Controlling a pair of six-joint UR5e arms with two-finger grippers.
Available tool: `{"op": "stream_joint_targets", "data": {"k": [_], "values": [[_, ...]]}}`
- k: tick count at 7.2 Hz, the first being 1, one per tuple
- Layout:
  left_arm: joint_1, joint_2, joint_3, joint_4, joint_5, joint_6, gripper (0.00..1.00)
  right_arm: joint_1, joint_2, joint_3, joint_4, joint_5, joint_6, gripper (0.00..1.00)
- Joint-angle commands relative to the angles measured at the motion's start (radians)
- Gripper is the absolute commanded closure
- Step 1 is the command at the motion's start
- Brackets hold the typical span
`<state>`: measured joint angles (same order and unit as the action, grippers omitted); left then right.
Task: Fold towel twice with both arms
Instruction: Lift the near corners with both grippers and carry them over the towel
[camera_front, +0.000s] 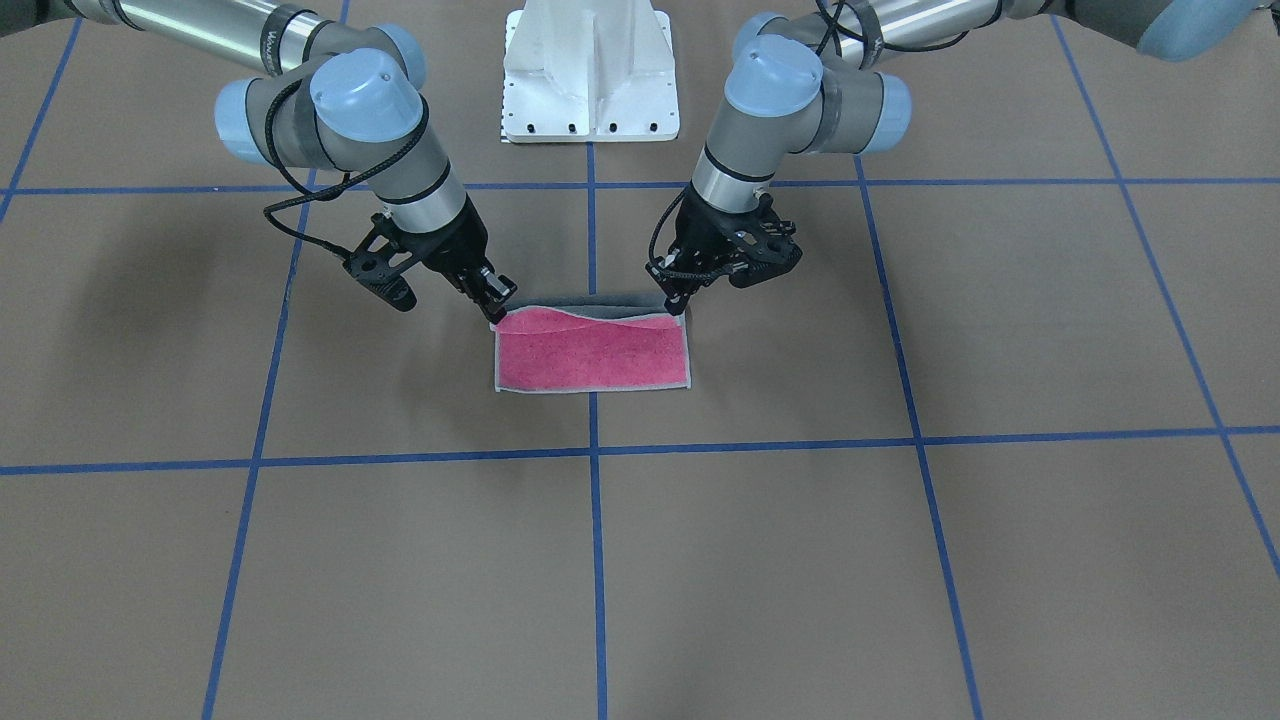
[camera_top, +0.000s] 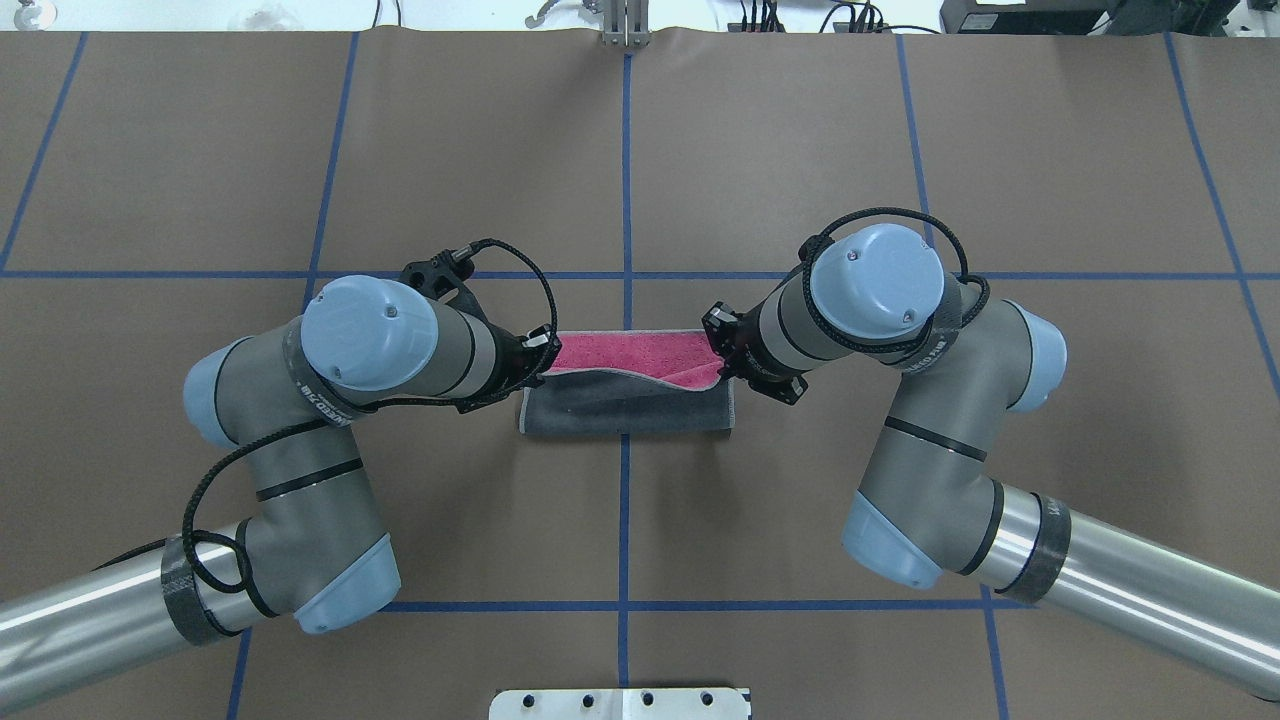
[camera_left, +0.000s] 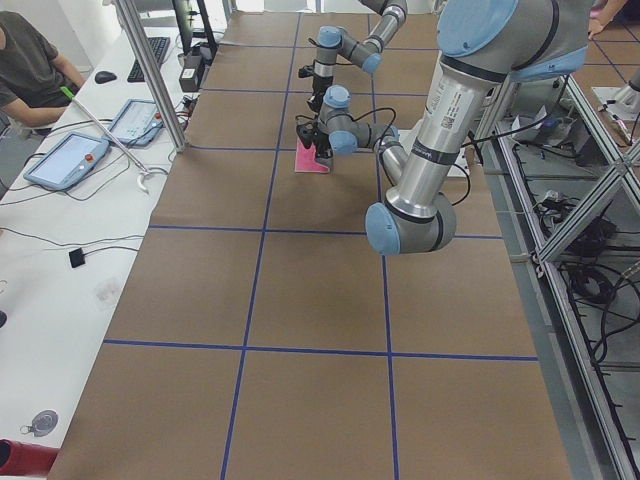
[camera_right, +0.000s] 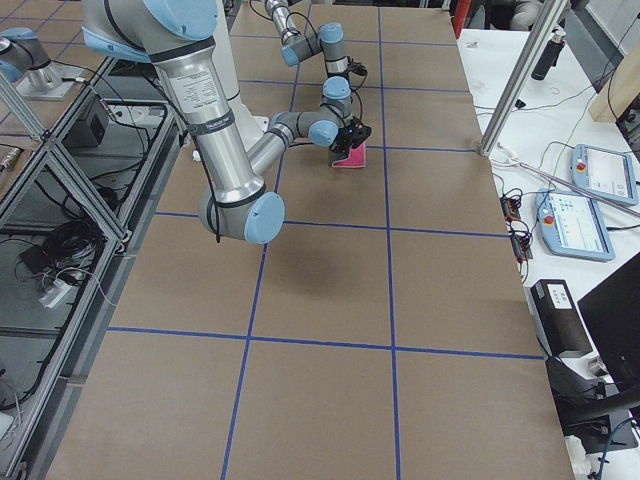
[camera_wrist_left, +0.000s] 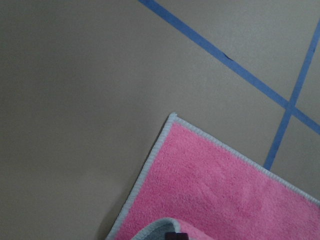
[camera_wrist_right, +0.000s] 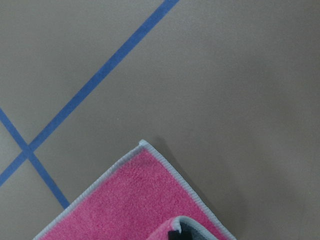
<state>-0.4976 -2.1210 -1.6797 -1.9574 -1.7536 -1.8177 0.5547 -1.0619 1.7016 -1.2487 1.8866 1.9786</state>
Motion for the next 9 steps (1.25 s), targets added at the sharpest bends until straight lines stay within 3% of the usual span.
{"op": "stream_joint_targets", "data": {"k": [1, 9], "values": [[-0.016, -0.049, 0.058, 0.000, 0.000, -0.002, 1.00, 0.022, 0.020, -0.037, 0.012, 0.052, 0.017, 1.00], [-0.044, -0.050, 0.103, -0.044, -0.004, 0.015, 1.00, 0.036, 0.043, -0.099, 0.068, 0.054, 0.028, 1.00]]}}
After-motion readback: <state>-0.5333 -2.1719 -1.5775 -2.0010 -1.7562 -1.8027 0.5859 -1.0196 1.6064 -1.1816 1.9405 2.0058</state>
